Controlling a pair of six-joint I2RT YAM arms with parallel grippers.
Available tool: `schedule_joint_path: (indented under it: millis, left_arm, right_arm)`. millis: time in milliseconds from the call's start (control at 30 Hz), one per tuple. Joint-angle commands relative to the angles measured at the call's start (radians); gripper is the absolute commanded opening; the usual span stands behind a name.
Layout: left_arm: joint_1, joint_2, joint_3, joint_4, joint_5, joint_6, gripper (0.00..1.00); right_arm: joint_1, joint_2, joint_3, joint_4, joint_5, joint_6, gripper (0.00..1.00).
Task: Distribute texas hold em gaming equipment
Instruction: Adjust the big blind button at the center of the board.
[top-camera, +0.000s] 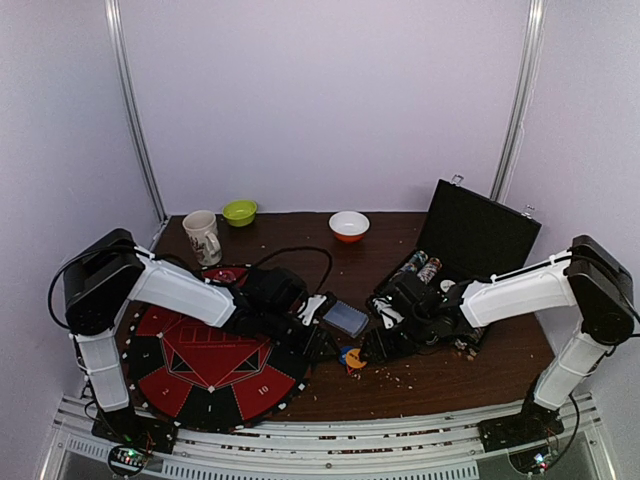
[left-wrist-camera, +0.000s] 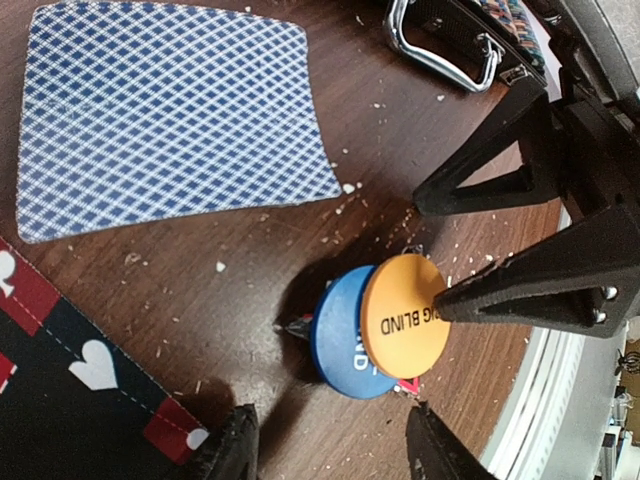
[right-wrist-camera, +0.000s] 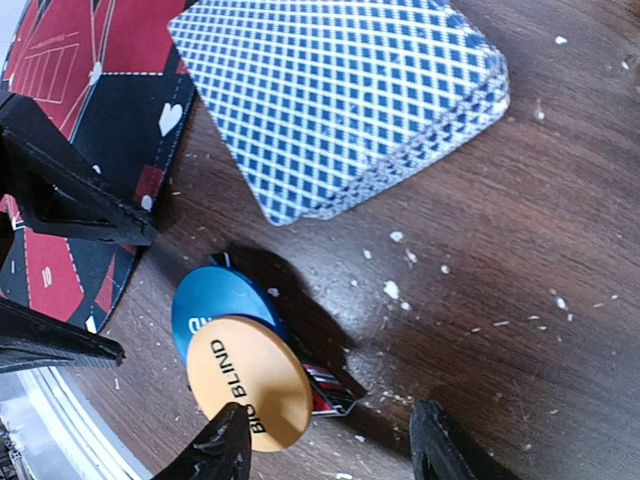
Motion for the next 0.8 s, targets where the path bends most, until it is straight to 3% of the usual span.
schedule_joint_path:
  millis: [0, 767]
  left_arm:
    - [-0.006, 0.015, 0.012, 0.032, 0.013, -0.012, 0.53]
    - [-0.017, 0.089, 0.046, 0.051, 0.017, -0.013, 0.49]
  right_arm:
    - [-0.004, 0.02, -0.02, 0.028, -0.037, -0.001, 0.56]
    - [-0.004, 0.02, -0.036, -0.008, 0.013, -0.009, 0.39]
